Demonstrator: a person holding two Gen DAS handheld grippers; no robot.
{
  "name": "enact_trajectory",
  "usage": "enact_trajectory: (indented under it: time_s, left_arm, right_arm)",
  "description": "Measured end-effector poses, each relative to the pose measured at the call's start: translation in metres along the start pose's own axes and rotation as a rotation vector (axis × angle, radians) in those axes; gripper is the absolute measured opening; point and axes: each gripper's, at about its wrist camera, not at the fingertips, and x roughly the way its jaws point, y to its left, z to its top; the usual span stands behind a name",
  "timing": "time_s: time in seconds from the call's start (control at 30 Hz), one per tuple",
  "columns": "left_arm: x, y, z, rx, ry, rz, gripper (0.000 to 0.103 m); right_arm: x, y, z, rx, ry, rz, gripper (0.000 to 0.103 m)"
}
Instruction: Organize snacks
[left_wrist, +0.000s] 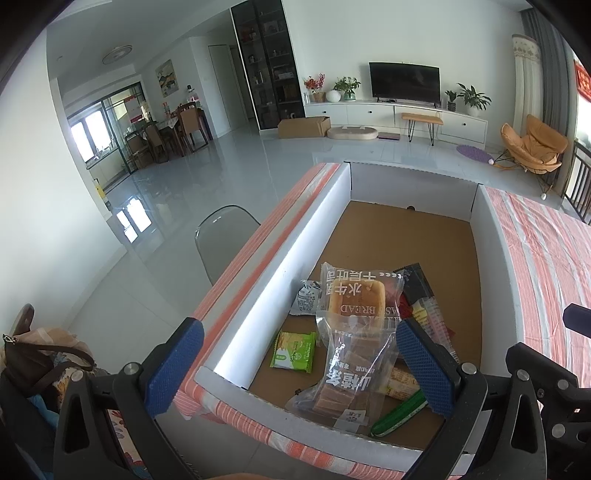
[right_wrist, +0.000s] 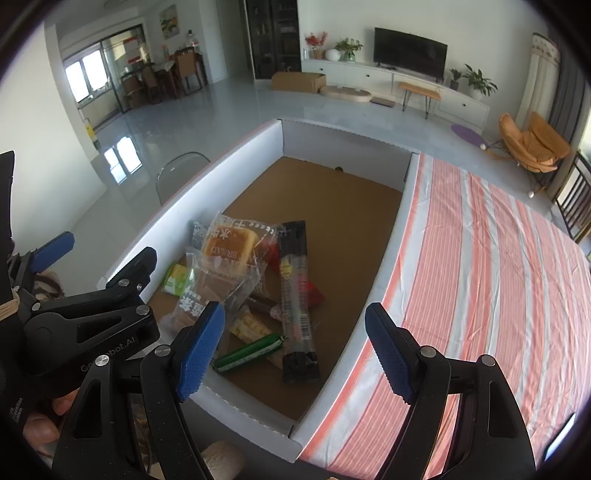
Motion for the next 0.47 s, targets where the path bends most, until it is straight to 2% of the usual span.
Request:
enact_trajectory:
  time_s: [0.47]
  left_arm:
    - [0.0019,0.0016,-0.0015,-0.008,0.001,-0.020,0.103]
  right_arm:
    - [0.0022,-0.0002,-0.0019,0.000,0.005,0.000,0.081]
